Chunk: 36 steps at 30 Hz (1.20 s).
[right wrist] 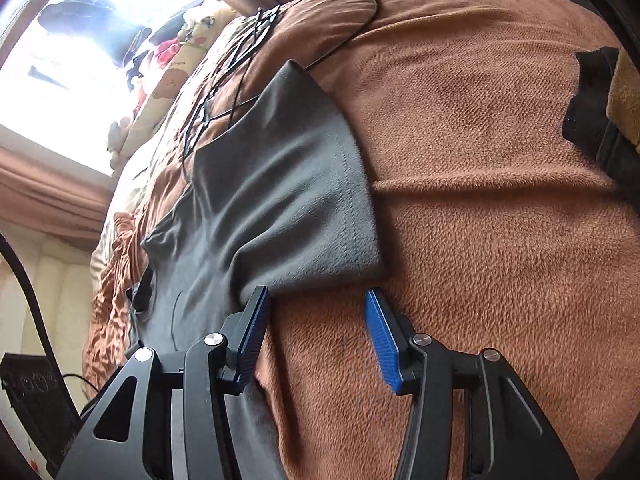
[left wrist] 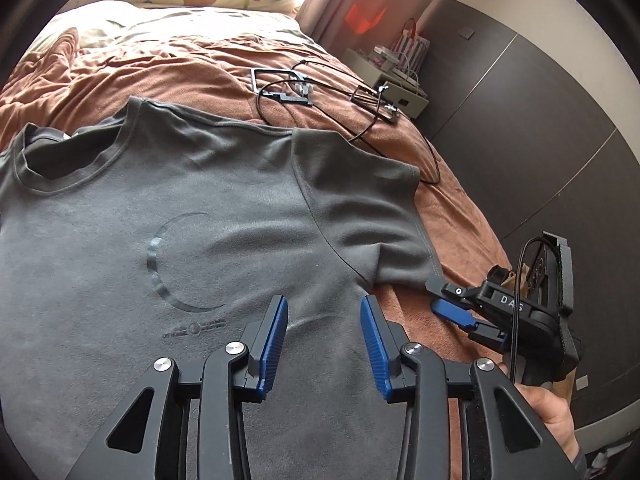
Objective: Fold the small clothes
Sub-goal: 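Grasp the side edge with the right gripper and fold it over the body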
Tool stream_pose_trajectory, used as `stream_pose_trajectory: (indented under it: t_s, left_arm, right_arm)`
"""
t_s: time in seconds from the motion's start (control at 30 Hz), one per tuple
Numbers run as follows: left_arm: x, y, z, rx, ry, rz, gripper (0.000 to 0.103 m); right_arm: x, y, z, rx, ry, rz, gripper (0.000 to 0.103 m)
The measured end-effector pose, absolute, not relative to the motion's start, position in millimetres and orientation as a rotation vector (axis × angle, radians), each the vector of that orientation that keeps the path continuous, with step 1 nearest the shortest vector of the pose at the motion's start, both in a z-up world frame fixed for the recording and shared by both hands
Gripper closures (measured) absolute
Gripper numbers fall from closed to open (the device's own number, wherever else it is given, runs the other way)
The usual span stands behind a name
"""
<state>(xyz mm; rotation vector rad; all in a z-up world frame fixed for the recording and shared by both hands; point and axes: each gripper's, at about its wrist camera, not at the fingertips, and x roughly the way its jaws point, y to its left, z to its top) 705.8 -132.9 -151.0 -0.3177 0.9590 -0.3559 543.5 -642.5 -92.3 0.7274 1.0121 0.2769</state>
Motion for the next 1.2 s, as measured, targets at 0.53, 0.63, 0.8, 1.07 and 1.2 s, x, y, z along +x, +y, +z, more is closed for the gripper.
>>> stream_pose_trajectory:
  t_s: [0.53, 0.63, 0.8, 1.07, 1.2]
  left_arm:
    - [732, -165, -168, -0.294, 0.985, -0.391, 0.087]
    - [736, -174, -173, -0.315, 0.986, -0.415, 0.087]
    - [746, -183, -189, -0.354, 1.008, -0.437, 0.089]
    - [756, -187, -207, -0.42, 1.037, -0.438, 0.092]
    - [758, -185, -214, -0.467, 1.055, -0.431, 0.093]
  right_arm:
    - [547, -638, -86, 0.704, 0.946, 0.217, 0.098]
    - [546, -642, -73, 0.654, 0.904, 0.231, 0.099]
    - [548, -640, -62, 0.613, 0.871, 0.254, 0.1]
    - [545, -631, -40, 0.588, 0.806, 0.345, 0.1]
    - [539, -620, -32, 0.578, 0.791, 0.407, 0.1]
